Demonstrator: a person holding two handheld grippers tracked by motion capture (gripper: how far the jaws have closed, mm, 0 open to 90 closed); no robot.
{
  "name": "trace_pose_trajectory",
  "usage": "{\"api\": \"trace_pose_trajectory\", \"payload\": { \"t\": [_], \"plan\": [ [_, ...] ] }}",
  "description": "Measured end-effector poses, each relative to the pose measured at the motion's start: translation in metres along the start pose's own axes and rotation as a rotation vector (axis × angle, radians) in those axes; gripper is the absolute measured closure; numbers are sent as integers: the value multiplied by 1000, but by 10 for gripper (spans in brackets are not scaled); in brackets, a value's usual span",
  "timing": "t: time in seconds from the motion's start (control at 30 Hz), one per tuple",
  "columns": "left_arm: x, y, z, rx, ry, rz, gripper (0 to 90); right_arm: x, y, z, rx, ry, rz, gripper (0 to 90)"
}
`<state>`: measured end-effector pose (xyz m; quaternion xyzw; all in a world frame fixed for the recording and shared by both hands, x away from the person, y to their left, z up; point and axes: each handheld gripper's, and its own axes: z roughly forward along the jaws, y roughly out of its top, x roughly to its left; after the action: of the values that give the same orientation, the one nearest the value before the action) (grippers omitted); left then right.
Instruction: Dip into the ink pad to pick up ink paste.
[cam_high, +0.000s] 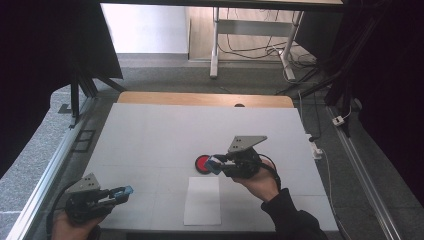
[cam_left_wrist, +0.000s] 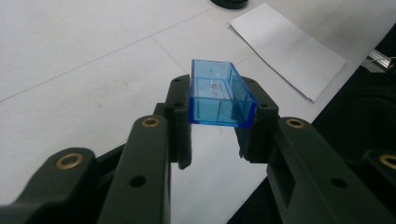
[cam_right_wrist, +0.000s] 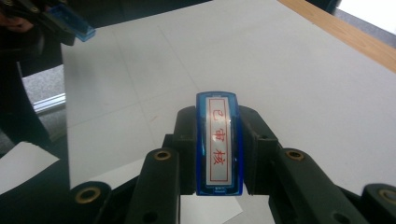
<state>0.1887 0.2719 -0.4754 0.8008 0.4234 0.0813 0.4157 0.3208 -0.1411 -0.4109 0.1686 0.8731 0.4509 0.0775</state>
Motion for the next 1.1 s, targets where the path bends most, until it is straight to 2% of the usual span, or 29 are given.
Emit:
{"api": "trace_pose_trajectory", "payload": {
  "t": [0.23, 0.57, 1.1],
  "plan": [
    [0, 0, 0, -1, -1, -4, 681, -7, 3, 11, 27, -29, -4, 717],
    [0, 0, 0, 5, -3, 2, 680, -22, 1, 29, 73, -55, 16, 717],
    [0, 0, 0, 6, -2, 4, 680, -38, -2, 66, 155, -71, 13, 717]
  ]
}}
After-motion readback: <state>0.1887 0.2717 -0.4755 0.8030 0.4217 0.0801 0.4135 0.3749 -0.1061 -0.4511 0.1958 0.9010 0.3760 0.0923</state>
